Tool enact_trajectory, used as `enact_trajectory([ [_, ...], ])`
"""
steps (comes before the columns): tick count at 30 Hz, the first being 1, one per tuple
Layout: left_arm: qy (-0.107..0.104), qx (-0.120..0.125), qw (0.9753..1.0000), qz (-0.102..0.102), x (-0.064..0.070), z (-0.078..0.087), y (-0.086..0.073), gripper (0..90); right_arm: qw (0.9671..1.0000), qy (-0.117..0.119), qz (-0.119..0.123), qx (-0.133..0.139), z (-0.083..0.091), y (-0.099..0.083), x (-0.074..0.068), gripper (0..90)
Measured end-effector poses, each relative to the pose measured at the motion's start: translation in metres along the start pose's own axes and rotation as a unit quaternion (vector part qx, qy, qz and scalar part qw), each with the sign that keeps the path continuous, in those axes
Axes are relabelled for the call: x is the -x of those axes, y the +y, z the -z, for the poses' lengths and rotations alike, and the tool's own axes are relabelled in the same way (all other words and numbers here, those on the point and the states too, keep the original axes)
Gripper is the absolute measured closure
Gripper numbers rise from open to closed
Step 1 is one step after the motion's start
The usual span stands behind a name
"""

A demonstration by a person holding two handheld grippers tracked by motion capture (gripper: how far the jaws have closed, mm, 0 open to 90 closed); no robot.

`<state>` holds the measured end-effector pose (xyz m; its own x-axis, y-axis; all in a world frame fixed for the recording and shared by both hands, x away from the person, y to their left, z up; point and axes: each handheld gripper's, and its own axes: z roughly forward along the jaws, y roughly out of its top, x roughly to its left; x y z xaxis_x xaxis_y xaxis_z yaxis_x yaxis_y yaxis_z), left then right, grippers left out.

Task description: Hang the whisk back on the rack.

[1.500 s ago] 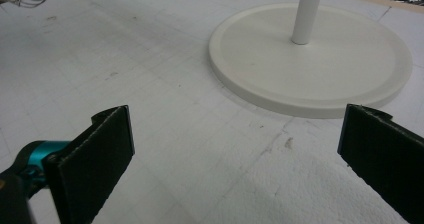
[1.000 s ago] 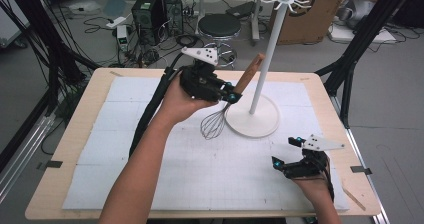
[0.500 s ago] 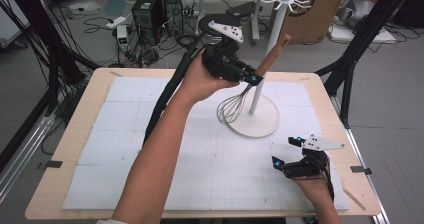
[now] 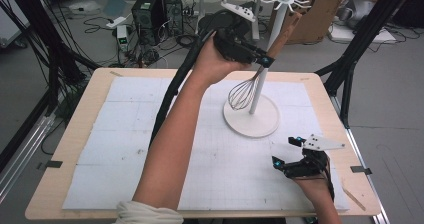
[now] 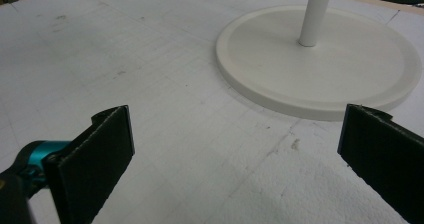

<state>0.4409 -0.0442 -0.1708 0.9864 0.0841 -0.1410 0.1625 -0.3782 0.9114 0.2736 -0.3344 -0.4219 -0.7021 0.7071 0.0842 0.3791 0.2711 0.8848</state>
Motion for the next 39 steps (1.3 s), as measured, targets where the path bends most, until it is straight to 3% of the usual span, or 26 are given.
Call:
enact_trajectory([
  [13,0.005,-0.006,0.9999,0.011,-0.016,-0.014,0.01,73.6,1.0,-0.004,0.0,0.008,0.003,-0.001,0.004,0.4],
  [16,0.003,0.002,0.9999,0.014,-0.019,-0.015,0.009,73.6,1.0,-0.006,-0.003,0.006,0.004,-0.002,0.006,0.4],
  [31,0.013,-0.005,0.9995,0.029,-0.029,-0.018,0.003,73.5,1.0,-0.005,-0.006,0.006,0.005,-0.002,0.006,0.4],
  [38,0.02,0.011,0.9986,0.048,-0.036,-0.016,-0.006,72.2,1.0,-0.006,-0.003,0.005,0.005,-0.003,0.006,0.4],
  [39,0.031,0.012,0.9979,0.056,-0.036,-0.015,-0.008,71.4,1.0,-0.006,-0.003,0.005,0.005,-0.003,0.006,0.4],
])
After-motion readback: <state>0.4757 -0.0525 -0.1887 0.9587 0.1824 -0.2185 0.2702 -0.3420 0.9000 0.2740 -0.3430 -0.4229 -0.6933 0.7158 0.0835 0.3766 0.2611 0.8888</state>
